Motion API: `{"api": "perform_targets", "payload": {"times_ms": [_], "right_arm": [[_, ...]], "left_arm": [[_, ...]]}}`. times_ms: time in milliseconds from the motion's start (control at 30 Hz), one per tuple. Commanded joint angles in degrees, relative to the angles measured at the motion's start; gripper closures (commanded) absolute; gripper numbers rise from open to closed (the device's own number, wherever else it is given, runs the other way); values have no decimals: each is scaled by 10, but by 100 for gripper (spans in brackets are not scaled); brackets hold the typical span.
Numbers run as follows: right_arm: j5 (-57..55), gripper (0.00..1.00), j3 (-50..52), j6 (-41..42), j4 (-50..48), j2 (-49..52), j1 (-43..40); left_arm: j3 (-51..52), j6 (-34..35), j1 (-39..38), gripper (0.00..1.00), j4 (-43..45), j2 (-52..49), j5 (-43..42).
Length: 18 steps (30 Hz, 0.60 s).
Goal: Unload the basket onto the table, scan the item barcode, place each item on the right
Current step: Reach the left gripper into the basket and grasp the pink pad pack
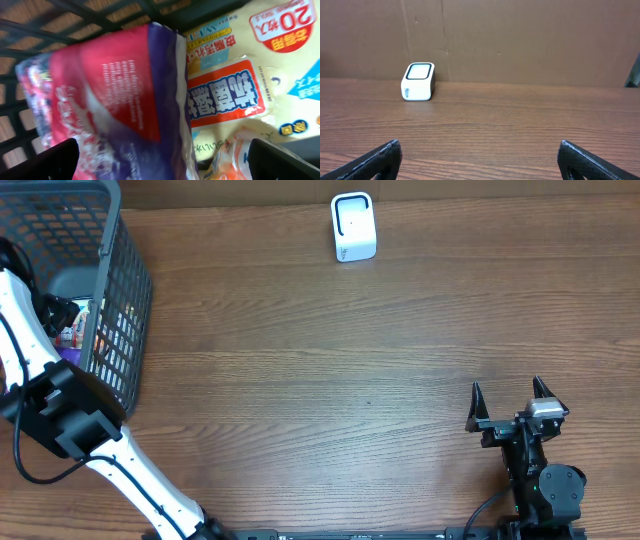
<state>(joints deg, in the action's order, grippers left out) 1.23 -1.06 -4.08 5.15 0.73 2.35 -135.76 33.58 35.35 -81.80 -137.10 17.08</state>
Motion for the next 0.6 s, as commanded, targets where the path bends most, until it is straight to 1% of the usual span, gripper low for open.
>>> {"api": "perform_targets", "payload": {"times_ms": [0,67,167,233,433,567], "right_arm": [[-3,0,6,-1,-3,-6,1],[-3,0,6,-1,-3,-6,1],[-3,0,6,-1,-3,-6,0],[-3,0,6,-1,-3,-6,1],[-3,0,6,-1,-3,-6,0],[-3,0,6,-1,-3,-6,1]], "left_arm": [[-8,11,-1,1,-1,-18,-10],[-8,11,-1,5,-2,-23,-9],[-3,11,-1,15,-2,-26,-3],[-3,11,-1,17,-3,-27,6],[-2,11,-1,39,-22,-28,33],[21,11,-1,45,-29,-30,53]]}}
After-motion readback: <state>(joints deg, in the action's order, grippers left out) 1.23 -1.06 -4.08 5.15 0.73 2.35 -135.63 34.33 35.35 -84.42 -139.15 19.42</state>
